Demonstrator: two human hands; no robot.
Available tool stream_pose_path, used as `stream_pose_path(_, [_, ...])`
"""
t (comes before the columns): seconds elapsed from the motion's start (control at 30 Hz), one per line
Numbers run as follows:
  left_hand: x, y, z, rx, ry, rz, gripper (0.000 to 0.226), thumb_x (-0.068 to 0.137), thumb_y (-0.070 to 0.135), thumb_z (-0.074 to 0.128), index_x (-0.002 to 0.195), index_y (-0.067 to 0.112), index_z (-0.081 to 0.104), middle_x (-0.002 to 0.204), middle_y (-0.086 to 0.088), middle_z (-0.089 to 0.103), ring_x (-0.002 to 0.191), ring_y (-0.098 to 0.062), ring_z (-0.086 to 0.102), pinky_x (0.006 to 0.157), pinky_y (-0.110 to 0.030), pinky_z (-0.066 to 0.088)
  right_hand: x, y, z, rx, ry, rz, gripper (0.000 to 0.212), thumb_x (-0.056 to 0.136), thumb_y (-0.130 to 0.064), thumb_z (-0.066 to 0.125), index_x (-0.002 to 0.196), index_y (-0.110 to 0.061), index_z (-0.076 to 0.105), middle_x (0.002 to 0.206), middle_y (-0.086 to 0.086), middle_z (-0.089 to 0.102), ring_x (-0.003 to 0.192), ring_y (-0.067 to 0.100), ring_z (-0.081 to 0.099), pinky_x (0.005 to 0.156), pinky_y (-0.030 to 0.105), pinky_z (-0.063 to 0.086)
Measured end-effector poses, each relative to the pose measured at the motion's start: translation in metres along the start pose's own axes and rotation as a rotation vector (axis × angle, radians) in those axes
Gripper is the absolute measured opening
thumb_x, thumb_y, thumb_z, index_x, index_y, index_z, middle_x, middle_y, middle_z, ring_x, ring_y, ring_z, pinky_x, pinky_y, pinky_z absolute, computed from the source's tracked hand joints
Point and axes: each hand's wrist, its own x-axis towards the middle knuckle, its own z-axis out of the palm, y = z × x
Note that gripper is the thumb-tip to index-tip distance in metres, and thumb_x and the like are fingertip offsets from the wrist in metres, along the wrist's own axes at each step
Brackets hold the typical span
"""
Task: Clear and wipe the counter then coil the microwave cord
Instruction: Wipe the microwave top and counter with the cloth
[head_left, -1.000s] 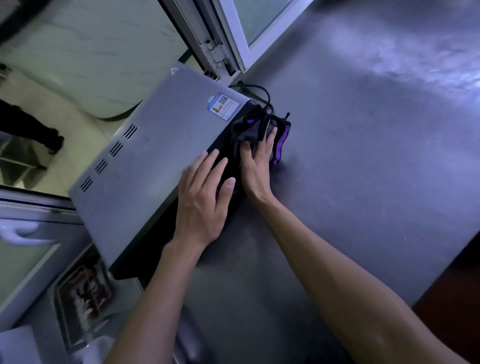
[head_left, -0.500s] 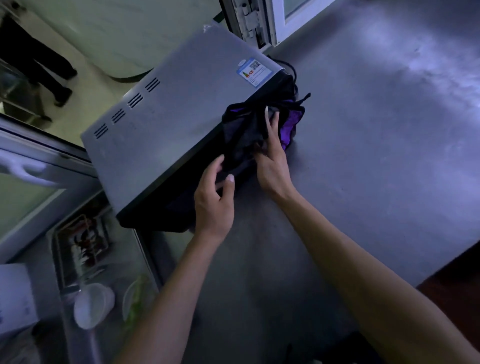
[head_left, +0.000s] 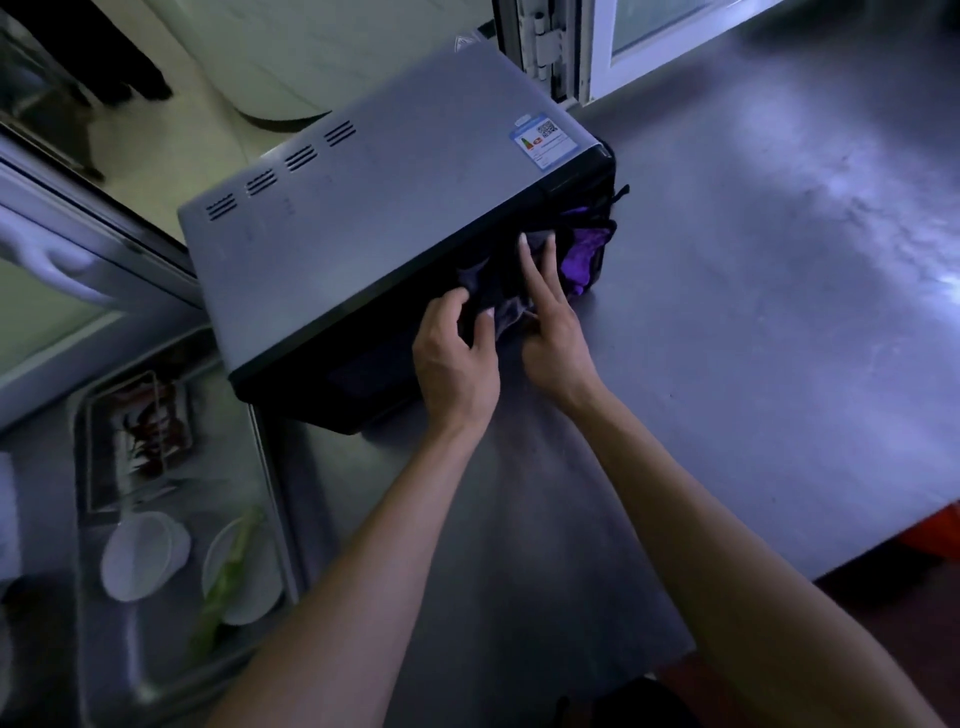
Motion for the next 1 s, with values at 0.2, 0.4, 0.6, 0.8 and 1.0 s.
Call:
stream_pose_path(0.2, [-0.02, -0.002, 0.001, 0.001, -0.073, 0.064, 0.026, 0.093, 0.009, 0.062, 0.119, 0.003, 0.066, 0.114, -0.006, 0.069, 0.104, -0.014, 0.063, 0.093, -0.02, 0.048, -0.021, 0.013, 0.005, 0.014, 0.012, 0.038, 0.096, 0.077, 0.007, 0.038, 0.158, -0.038, 0.014, 0.167, -0.014, -0.009, 0.153, 0.004, -0.001, 0.113, 0.026, 0.036])
stream_pose_path(0.4, [-0.041, -0.018, 0.003, -0.002, -0.185, -0.054, 0.026, 0.089, 0.007, 0.062, 0.114, 0.008, 0.069, 0.111, -0.004, 0.071, 0.1, -0.016, 0.064, 0.09, -0.02, 0.047, -0.059, 0.044, 0.008, -0.046, -0.062, 0.119, 0.079, 0.092, 0.009, 0.043, 0.159, -0.027, 0.021, 0.168, -0.001, -0.002, 0.153, 0.012, 0.014, 0.113, 0.016, 0.029])
stream_pose_path(0.6, [-0.051, -0.034, -0.01, -0.029, -0.159, -0.204, 0.024, 0.089, 0.012, 0.064, 0.112, 0.012, 0.07, 0.1, 0.0, 0.072, 0.087, -0.004, 0.062, 0.079, -0.01, 0.045, -0.095, 0.064, 0.015, -0.143, -0.205, 0.155, 0.072, 0.099, -0.003, 0.051, 0.159, -0.029, 0.019, 0.168, -0.001, -0.002, 0.155, 0.023, 0.011, 0.12, 0.047, 0.028])
stream_pose_path(0.8, [-0.049, -0.025, -0.011, -0.08, -0.186, -0.234, 0.023, 0.089, 0.012, 0.064, 0.112, 0.011, 0.07, 0.099, 0.0, 0.073, 0.087, -0.004, 0.063, 0.082, -0.017, 0.049, -0.116, 0.057, 0.027, -0.118, -0.219, 0.147, 0.062, 0.106, -0.015, 0.043, 0.159, -0.033, 0.017, 0.168, -0.005, 0.0, 0.155, 0.015, 0.007, 0.125, 0.039, 0.018])
stream_pose_path(1.0, [-0.048, 0.0, -0.002, -0.232, -0.212, -0.233, 0.022, 0.09, 0.009, 0.066, 0.111, 0.012, 0.07, 0.095, 0.011, 0.07, 0.088, 0.006, 0.064, 0.081, -0.013, 0.049, -0.119, 0.049, 0.013, -0.02, -0.068, 0.206, 0.054, 0.108, -0.02, 0.039, 0.158, -0.033, 0.021, 0.167, -0.009, 0.012, 0.148, -0.005, 0.009, 0.116, 0.01, 0.018])
